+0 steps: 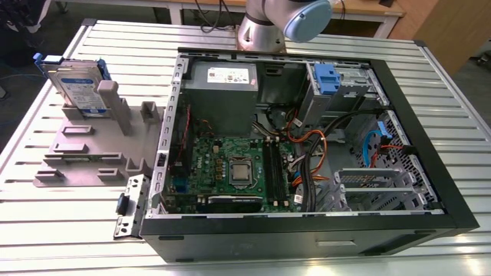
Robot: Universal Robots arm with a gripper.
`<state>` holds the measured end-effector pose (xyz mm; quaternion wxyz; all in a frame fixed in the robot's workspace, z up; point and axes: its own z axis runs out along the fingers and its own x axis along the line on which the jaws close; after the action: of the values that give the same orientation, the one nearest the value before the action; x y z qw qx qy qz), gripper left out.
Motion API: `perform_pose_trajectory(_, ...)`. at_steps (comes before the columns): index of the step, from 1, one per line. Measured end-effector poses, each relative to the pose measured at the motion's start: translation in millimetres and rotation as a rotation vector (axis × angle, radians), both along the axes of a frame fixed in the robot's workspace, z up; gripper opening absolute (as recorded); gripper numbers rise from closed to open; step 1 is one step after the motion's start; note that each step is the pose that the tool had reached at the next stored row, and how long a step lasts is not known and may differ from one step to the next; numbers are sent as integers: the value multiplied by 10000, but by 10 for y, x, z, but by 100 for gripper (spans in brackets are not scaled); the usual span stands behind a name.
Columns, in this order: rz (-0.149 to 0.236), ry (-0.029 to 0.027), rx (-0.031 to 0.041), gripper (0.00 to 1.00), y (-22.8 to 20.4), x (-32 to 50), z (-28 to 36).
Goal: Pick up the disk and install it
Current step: 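Pick up the disk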
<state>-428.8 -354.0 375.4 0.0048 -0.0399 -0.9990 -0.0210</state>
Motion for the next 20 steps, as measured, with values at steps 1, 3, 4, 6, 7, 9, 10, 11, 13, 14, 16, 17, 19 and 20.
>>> perform_pose_trajectory(1, 0, 0, 0, 11, 0, 0, 0)
perform_pose_trajectory(3, 0, 0, 0, 11, 0, -1, 0)
perform_pose_trajectory(4, 0, 0, 0, 11, 0, -1, 0)
perform_pose_trajectory(6, 0, 0, 0, 11, 0, -2, 0)
perform_pose_trajectory(7, 0, 0, 0, 11, 0, -2, 0)
perform_pose_trajectory(9, 8, 0, 0, 11, 0, -2, 0)
perform_pose_trajectory(10, 22, 0, 0, 11, 0, -2, 0)
perform_pose_trajectory(11, 52, 0, 0, 11, 0, -2, 0)
perform_pose_trajectory(13, 157, 1, 0, 11, 0, -3, 0)
perform_pose_trajectory(14, 226, 0, -1, 11, 0, -3, 0)
perform_pose_trajectory(16, 406, 1, -1, 11, 0, -2, 0)
perform_pose_trajectory(17, 516, 0, 0, 11, 0, -3, 0)
perform_pose_trajectory(19, 780, 0, 0, 11, 0, -2, 0)
perform_pose_trajectory(20, 931, 0, 0, 11, 0, -2, 0)
